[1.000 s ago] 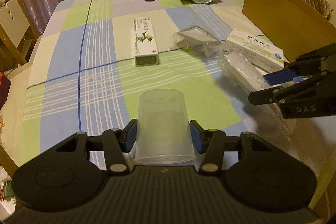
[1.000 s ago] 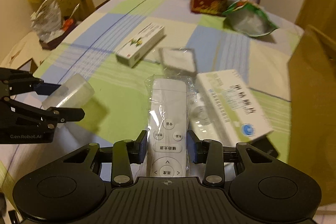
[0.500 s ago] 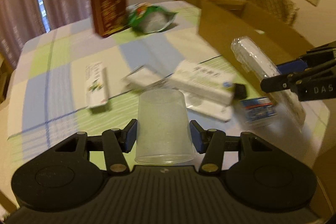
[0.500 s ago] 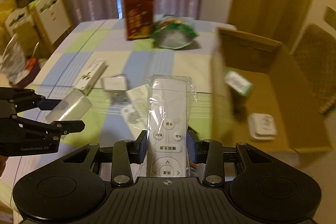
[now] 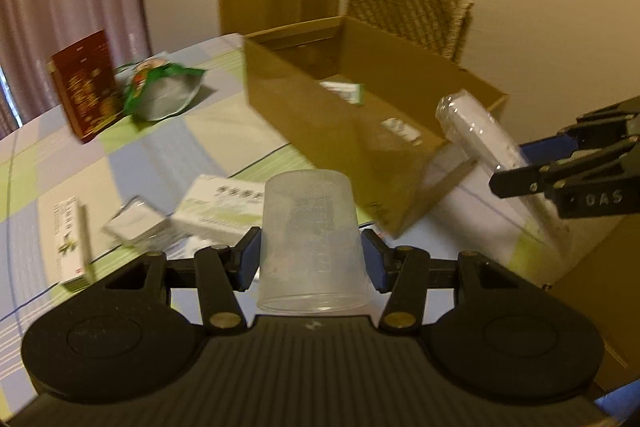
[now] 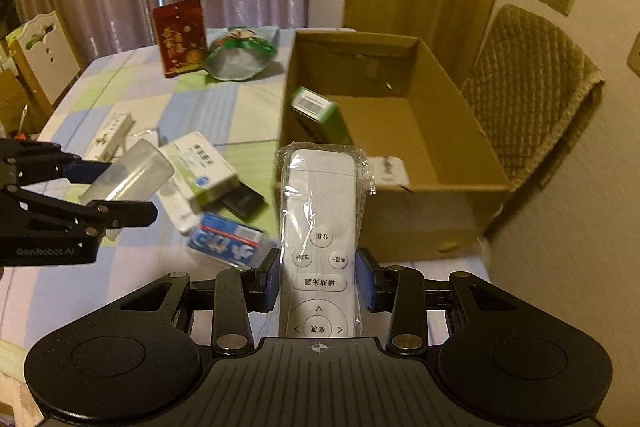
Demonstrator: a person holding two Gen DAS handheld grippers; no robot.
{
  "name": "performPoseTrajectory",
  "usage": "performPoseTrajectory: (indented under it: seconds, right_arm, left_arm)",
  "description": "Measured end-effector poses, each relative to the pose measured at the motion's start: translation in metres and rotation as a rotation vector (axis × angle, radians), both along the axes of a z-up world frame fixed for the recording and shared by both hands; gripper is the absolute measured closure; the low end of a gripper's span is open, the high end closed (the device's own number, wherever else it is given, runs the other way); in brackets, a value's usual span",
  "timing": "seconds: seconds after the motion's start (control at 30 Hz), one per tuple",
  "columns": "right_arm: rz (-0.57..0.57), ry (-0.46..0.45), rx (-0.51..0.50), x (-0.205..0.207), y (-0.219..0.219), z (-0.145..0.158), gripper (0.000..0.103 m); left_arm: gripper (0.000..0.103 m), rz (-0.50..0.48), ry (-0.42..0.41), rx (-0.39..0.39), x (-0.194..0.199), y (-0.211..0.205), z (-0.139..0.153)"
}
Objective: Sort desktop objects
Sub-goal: 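Carry the bagged remote toward the cardboard box while the left tool carries the cup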
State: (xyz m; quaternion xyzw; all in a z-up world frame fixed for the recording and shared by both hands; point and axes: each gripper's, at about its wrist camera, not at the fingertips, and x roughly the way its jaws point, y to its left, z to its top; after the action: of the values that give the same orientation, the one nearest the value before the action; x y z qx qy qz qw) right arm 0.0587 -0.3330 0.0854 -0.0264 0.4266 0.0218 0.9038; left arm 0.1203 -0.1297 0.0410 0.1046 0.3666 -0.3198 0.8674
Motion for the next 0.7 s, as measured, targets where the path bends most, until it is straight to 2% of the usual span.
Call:
performPoseTrajectory:
  seconds: [0.2,0.4,0.7]
  right_arm:
    - [0.016,-0.001,0.011,-0.008,-0.029,-0.001,0.065]
    - [0.051,-0.017,0.021,-0.008,-0.047,0.002,0.065]
    - [0.04,-0.068,0.014,0.004,-0.054,0.026,0.065]
  left_arm:
    - [0.055,-0.013,-0.002,-0.005,-0.014,-0.029,0.007]
    - [0.055,0.015,-0.003,-0.016,-0.019,-0.047,0.012]
    - [0.055,0.029,-0.036,-0.047,-0.008,-0.062,0.033]
